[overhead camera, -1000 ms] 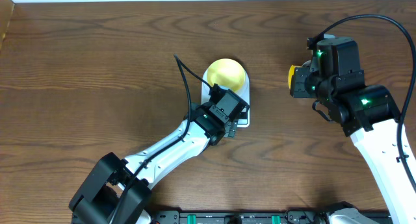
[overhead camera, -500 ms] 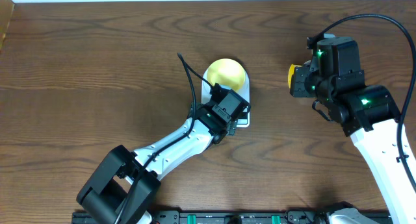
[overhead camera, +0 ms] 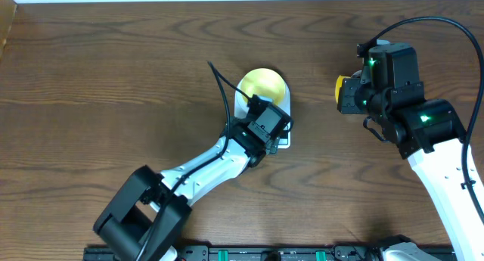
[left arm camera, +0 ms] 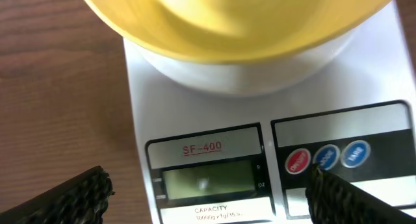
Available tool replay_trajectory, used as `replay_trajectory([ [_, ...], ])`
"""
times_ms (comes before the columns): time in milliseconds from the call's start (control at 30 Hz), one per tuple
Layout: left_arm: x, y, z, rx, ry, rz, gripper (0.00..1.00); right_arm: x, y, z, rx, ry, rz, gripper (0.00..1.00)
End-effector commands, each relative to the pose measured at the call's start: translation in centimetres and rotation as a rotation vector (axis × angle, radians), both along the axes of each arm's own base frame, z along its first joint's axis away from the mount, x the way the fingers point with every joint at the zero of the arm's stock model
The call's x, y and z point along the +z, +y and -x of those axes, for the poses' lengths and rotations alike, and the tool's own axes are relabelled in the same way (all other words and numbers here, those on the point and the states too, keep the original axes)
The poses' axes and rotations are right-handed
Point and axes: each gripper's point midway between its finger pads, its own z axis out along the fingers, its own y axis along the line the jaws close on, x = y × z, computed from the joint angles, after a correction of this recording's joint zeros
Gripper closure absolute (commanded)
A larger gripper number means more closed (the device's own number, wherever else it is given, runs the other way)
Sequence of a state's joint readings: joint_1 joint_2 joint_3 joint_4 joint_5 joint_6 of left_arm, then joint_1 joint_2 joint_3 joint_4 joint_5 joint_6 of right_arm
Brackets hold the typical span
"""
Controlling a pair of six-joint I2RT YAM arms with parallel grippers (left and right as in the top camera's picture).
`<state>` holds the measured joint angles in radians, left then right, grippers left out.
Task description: Scoop item into bowl and weigh 50g on scale
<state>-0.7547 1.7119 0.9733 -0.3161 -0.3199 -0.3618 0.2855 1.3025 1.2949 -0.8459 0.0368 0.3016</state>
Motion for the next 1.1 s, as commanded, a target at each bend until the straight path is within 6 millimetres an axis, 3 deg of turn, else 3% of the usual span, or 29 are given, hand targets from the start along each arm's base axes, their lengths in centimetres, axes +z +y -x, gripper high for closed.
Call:
replay_trajectory([
  [0, -1.27, 0.30, 0.22, -0.009, 0.017, -0.040, 0.02, 0.75, -0.03, -0.17, 0.013, -0.018, 0.006, 0.99],
  [1067, -1.96, 0.22, -0.36, -0.013, 0.001, -0.058, 0.02, 0.64, -0.01, -0.03, 0.023, -0.012, 0.012, 0.99],
])
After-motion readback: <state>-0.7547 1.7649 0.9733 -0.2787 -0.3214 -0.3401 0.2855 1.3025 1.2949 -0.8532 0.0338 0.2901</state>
